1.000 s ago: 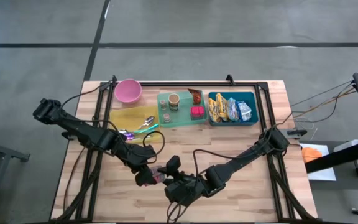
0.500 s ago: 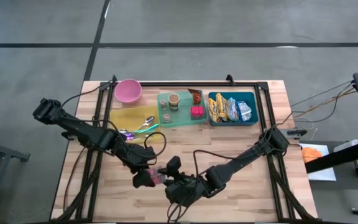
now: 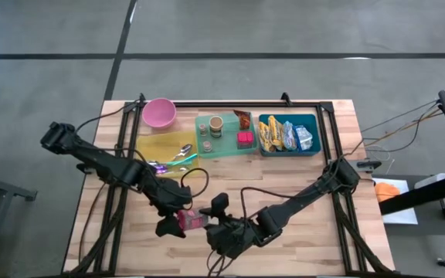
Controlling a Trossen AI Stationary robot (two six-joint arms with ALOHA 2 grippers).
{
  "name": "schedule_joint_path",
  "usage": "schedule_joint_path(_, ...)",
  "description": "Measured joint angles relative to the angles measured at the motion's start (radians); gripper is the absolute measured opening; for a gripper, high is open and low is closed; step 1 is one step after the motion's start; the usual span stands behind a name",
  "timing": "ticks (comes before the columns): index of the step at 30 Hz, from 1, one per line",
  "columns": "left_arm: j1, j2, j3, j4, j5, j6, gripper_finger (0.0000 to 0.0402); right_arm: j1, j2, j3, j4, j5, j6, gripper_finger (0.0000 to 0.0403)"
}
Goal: Pick & Place Food Item
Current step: Put the red seasoning can into the green bin
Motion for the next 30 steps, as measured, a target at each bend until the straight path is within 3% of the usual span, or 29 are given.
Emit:
schedule_joint_path(7, 0.002, -0.006, 0.004, -0.002, -0.007, 0.097, 0.0398, 0.001, -0.02, 0.0, -0.058, 0.01, 0.129, 0.0213)
schedule_joint_path(23, 0.007, -0.007, 0.009, 0.001, -0.03, 0.239, 0.0398, 0.019, -0.063, -0.003, -0.06, -0.073, 0.318, 0.0213)
schedule_joint_path(30, 0.006, -0.007, 0.009, 0.001, -0.03, 0.246, 0.0398, 0.032, -0.08, -0.003, -0.097, -0.072, 0.382, 0.0213)
